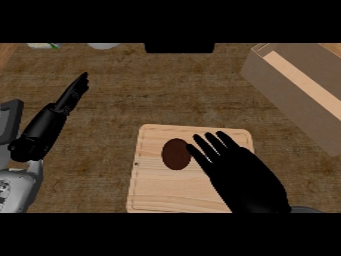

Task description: Pick the can from the cutting board and place it in the cardboard box

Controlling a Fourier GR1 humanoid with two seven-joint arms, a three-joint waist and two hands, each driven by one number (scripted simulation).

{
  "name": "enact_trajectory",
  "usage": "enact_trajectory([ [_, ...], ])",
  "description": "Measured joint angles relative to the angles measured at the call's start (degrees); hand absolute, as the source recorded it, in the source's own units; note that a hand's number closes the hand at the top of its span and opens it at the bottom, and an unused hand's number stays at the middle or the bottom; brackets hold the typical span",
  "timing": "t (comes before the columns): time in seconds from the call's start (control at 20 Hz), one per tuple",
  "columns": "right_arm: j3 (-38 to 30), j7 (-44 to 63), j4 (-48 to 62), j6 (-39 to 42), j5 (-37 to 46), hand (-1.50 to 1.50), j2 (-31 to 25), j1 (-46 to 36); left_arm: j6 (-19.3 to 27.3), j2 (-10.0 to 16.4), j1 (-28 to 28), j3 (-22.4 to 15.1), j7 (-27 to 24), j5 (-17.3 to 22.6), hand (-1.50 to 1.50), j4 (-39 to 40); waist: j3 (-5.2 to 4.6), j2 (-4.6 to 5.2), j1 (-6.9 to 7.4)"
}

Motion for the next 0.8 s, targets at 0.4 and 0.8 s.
enact_trajectory([
  [0.4, 0.8, -4.5, 5.8, -1.9, 9.3, -1.50, 3.5, 1.8, -2.1, -1.2, 1.2, 2.2, -1.3, -1.5, 0.00, 0.1, 0.02, 0.02, 0.03],
  [0.8, -0.6, -9.1, 11.3, -3.1, 16.6, -1.50, 5.4, 3.2, -4.8, -1.8, 1.4, 4.8, -0.9, -2.0, 0.00, -1.0, 0.02, 0.02, 0.02],
])
